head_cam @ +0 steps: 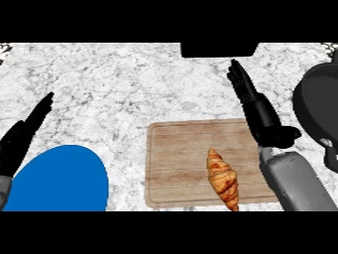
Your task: Pick the croissant from the cutting board and place it in the pot
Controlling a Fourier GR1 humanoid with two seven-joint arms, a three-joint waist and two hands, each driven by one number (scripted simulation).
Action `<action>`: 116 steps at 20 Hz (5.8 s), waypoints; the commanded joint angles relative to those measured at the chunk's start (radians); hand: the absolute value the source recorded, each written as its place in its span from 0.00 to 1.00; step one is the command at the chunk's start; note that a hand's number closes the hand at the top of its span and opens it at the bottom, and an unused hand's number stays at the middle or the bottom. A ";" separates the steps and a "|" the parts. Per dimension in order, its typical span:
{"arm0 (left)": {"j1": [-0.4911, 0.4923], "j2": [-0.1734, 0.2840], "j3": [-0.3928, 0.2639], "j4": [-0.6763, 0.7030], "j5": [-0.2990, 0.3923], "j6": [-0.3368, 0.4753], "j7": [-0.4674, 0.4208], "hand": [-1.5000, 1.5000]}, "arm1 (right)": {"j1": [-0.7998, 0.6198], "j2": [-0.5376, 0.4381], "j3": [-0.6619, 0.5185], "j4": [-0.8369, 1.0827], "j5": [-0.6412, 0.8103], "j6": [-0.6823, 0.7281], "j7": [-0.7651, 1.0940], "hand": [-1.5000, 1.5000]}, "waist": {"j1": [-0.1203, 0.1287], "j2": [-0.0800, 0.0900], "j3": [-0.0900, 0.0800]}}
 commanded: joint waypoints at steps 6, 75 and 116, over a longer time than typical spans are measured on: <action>-0.144 -0.199 0.089 -0.085 0.147 0.096 -0.052 0.50 | -0.231 -0.124 0.209 -0.026 -0.124 0.547 0.145 1.00 | 0.113 0.011 -0.024; -0.197 -0.364 0.266 -0.023 0.111 0.023 -0.030 0.50 | -0.098 -0.142 0.502 0.029 1.268 0.715 -0.271 0.00 | 0.020 0.006 -0.014; -0.129 -0.369 0.292 -0.054 0.096 0.004 -0.036 0.50 | 0.144 0.196 0.140 -0.536 1.546 0.150 0.781 1.00 | -0.001 -0.007 -0.014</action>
